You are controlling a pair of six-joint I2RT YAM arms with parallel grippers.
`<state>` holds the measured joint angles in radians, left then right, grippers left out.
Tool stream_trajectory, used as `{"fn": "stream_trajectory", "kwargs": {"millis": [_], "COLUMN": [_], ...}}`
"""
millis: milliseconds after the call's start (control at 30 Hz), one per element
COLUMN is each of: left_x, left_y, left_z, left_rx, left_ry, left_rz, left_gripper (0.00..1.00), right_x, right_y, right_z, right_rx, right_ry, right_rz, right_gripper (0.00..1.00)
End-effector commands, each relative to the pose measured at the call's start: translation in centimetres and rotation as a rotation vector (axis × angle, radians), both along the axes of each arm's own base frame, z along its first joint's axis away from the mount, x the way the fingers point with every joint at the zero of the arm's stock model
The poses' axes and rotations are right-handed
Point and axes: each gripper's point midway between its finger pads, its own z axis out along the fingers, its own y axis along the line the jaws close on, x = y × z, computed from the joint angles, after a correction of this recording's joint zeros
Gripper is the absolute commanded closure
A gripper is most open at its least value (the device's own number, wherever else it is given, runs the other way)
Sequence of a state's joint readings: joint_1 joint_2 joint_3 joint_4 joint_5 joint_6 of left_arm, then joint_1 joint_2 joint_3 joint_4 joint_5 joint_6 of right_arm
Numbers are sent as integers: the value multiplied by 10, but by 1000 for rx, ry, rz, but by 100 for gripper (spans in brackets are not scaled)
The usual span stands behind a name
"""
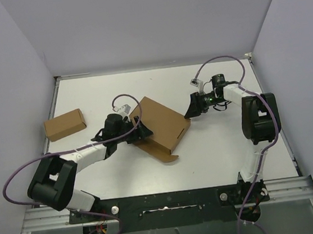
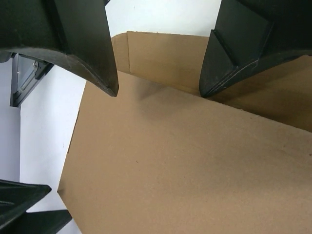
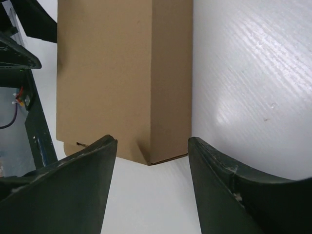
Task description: Fold the paper box
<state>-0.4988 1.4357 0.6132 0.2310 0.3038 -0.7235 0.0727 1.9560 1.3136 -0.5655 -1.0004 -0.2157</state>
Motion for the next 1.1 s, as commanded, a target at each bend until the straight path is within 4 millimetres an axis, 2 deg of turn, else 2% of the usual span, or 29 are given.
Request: {"fn": "stream_trajectory", "kwargs": {"millis": [0,100,300,467,633,700,800,900,933,1067], "left_x": [24,27,32,29,18,11,-3,-26,-35,-80], "left_y": [-22,-24,-32,-43,-52,-46,-36,-32,-34,-56], "left_z": [27,23,21,22,43,53,80,95,101,113], "left_rx": [-57,-52,-55,-59,-62,-39,-23,-19,-23,-35], "left_ry": [-96,-90,-87,-98,-201,-276,-430,-585,-649,-926], "left_rz": [-44,-52,-86,-149,-225,-247,-273,-341,-369,-533], "left_gripper": [34,36,37,36,35,34,33,32,32,30], "right_x": [-8,-17,-37,-49,-44,-42,-45,-56,-59,-73], "right_y": [6,2,-22,-42,-64,-72,-74,-57,-49,-11], "right_z": [13,8,0,2,23,35,58,87,91,111], "right_rx": [50,39,-27,-78,-132,-160,-183,-150,-141,-109], "right_ry": [18,42,65,38,-83,-160,-313,-493,-540,-741], "right_rz": [27,28,-2,-24,-51,-56,-14,90,134,273], "right_gripper": [42,49,63,66,55,50,46,42,40,17]}}
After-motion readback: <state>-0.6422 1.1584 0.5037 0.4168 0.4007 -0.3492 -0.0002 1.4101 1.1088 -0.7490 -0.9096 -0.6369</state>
